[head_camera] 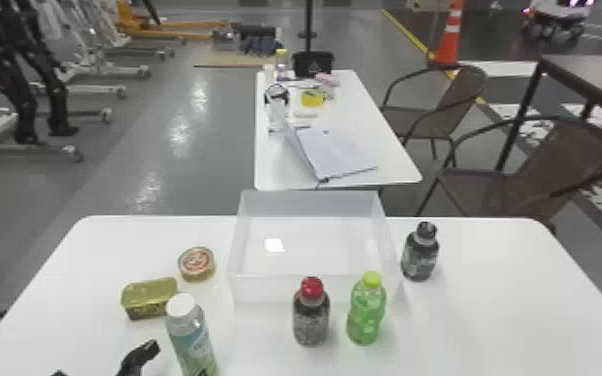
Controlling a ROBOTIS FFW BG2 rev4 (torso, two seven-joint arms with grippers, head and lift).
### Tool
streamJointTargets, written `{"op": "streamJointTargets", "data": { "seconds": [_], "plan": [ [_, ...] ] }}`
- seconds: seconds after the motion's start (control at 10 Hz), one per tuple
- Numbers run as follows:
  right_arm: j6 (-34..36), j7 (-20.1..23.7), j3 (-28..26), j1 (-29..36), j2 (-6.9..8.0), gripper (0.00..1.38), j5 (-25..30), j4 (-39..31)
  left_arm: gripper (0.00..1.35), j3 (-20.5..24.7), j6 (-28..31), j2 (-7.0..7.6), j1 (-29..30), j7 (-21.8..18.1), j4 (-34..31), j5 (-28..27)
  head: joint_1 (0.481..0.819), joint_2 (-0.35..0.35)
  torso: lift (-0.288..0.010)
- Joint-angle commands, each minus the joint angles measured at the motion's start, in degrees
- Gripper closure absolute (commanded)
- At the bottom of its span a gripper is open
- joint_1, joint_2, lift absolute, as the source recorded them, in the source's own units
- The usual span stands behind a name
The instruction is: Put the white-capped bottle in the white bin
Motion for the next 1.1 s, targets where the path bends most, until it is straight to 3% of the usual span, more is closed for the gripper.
{"op": "streamJointTargets", "data": {
  "seconds": [0.0,0.2,0.5,0.6,0.7,0.8,1.0],
  "plan": [
    [0.0,0.0,0.0,0.0,0.09,0.09,0.0,0.1,0.17,-1.4,0.9,1.0,-1.4,-0.7,0.6,0.2,0.549,0.0,-0.1],
    [0.0,0.0,0.0,-0.2,0.18,0.09,0.0,0.1,0.18,-2.7,1.4,1.79,-3.9,-1.9,3.1,0.8,0.549,0.0,-0.1],
    [0.0,0.0,0.1,-0.3,0.44,0.09,0.0,0.3,0.2,-2.4,0.1,1.17,-6.5,-3.1,6.4,-0.8,0.549,0.0,-0.1],
    [0.0,0.0,0.1,-0.3,0.53,0.09,0.0,0.3,0.39,-1.7,0.0,0.91,-6.7,-3.1,6.5,-1.7,0.549,0.0,-0.1],
    [-0.1,0.0,0.1,-0.3,0.53,0.09,0.0,0.4,0.84,-1.3,0.0,0.56,-6.8,-3.1,6.7,-2.1,0.549,0.0,-0.1],
    [0.0,0.0,0.1,-0.3,0.53,0.09,0.0,0.4,0.94,-1.0,0.0,0.47,-6.9,-3.1,6.7,-2.5,0.549,0.0,-0.1],
    [-0.1,0.0,0.0,-0.3,0.53,0.09,0.0,0.4,0.94,-1.0,-0.5,0.38,-6.9,-2.6,6.1,-2.7,0.549,0.0,-0.1]
  ]
}}
